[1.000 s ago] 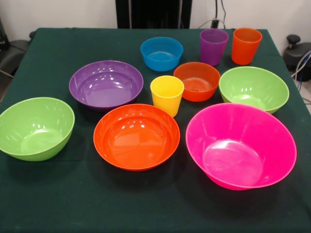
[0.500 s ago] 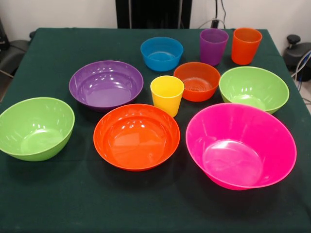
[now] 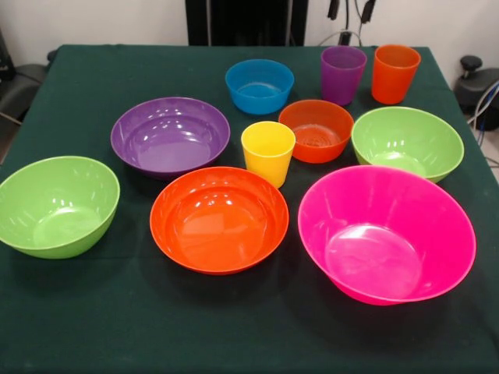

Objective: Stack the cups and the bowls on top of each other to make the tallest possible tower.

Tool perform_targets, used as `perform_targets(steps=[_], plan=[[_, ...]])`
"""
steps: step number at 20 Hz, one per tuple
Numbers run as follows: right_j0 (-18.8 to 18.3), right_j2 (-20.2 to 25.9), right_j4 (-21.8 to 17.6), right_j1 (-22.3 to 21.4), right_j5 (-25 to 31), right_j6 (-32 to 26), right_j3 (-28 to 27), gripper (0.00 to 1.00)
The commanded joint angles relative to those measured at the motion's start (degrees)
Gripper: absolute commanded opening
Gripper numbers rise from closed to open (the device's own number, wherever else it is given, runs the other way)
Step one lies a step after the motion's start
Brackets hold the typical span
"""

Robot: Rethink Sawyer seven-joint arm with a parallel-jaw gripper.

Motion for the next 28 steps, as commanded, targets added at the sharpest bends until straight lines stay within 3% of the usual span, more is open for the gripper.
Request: perform_targets(steps=[1, 28], plan=[[-0.1, 2.2, -2.9, 6.9, -4.5, 5.2, -4.0, 1.0], [0.5, 2.3, -1.3, 13.6, -9.0, 6.3, -8.3, 1.0]])
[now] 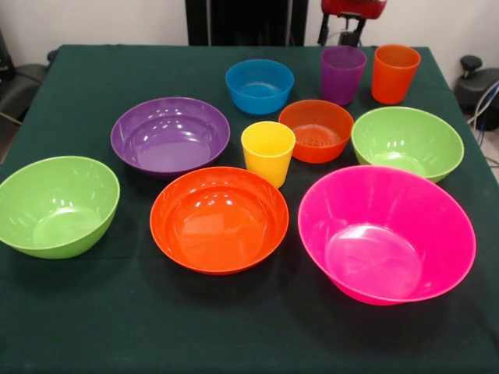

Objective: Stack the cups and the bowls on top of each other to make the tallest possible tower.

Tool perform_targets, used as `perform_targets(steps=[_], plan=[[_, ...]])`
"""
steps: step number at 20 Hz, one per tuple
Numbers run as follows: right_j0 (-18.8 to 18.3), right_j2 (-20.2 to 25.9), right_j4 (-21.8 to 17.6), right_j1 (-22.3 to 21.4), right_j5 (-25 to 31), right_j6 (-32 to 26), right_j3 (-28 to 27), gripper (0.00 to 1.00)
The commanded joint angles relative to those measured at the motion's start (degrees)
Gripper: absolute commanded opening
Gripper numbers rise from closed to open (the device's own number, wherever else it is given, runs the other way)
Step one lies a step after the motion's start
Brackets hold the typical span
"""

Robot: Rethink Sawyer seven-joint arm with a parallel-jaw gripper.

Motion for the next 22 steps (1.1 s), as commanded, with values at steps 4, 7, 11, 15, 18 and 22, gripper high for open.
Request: perform_targets(steps=[4, 7, 11, 15, 18, 22], plan=[[0.2, 3.0, -1.1, 3.5, -4.6, 6.3, -5.8, 1.0], [0.3, 3.0, -1.0, 3.5, -4.5, 6.4, -5.8, 1.0], [0.5, 2.8, -0.9, 3.8, -4.8, 6.6, -6.1, 1.0], [0.2, 2.8, -1.0, 4.1, -5.2, 6.7, -6.1, 1.0], [0.2, 2.8, -1.0, 4.2, -4.9, 6.6, -6.1, 1.0], [0.2, 2.8, -0.9, 4.5, -4.9, 6.6, -6.2, 1.0]])
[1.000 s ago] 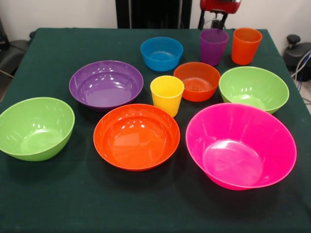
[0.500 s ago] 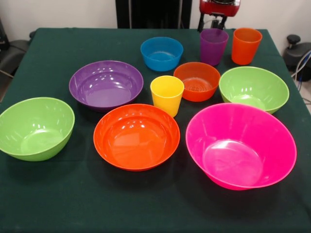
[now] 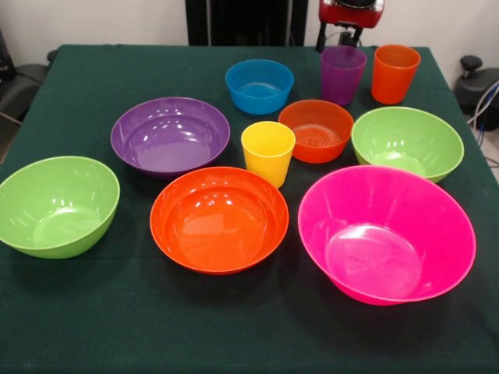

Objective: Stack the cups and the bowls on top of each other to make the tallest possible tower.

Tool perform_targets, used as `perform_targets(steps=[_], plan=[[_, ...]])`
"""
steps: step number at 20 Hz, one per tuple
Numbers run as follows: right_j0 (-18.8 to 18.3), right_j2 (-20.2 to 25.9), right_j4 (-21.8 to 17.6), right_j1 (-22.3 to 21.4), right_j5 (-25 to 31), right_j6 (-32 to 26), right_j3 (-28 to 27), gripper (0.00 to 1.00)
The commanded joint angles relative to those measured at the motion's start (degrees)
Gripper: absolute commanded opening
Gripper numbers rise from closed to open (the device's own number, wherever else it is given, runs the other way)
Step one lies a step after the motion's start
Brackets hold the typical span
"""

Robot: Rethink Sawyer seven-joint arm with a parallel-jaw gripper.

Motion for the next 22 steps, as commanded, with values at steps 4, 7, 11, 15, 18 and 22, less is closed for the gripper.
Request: perform_targets(steps=[4, 7, 11, 15, 18, 22], plan=[[0.2, 3.0, -0.8, 1.6, -4.1, 6.7, -5.1, 1.0], [0.7, 2.9, -0.5, 1.9, -4.0, 6.9, -5.5, 1.0], [1.8, 2.5, 0.3, 2.5, -3.3, 7.5, -6.7, 1.0], [2.3, 2.4, 0.9, 3.7, -4.3, 8.1, -7.5, 1.0], [2.5, 2.3, 0.9, 4.0, -4.6, 8.4, -7.6, 1.0], [2.4, 2.4, 0.9, 4.1, -4.7, 8.4, -7.7, 1.0]])
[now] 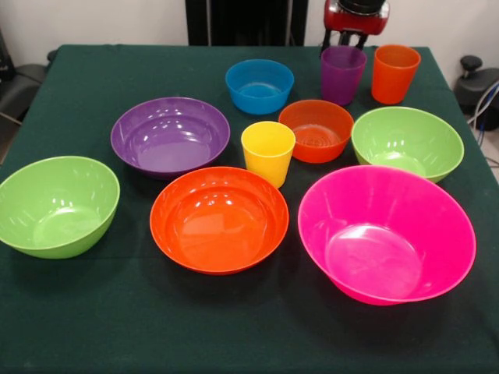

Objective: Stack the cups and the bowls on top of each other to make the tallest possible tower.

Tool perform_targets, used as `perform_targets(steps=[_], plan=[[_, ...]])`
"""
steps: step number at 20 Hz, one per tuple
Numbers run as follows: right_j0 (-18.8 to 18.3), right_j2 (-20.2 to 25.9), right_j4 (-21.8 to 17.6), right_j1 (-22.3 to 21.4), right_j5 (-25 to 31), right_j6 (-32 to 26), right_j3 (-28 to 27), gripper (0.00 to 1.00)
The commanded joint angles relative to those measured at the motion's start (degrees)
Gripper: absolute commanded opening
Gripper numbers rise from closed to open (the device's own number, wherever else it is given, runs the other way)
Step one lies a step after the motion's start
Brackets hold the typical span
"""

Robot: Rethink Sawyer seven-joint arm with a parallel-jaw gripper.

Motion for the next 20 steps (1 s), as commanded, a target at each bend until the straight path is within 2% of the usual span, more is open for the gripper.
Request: perform_targets(steps=[1, 20], plan=[[0.6, 2.8, 0.8, 2.5, -4.7, 8.4, -5.4, 1.0], [0.0, 3.6, 1.1, 1.4, -4.2, 8.7, -4.3, 1.0]])
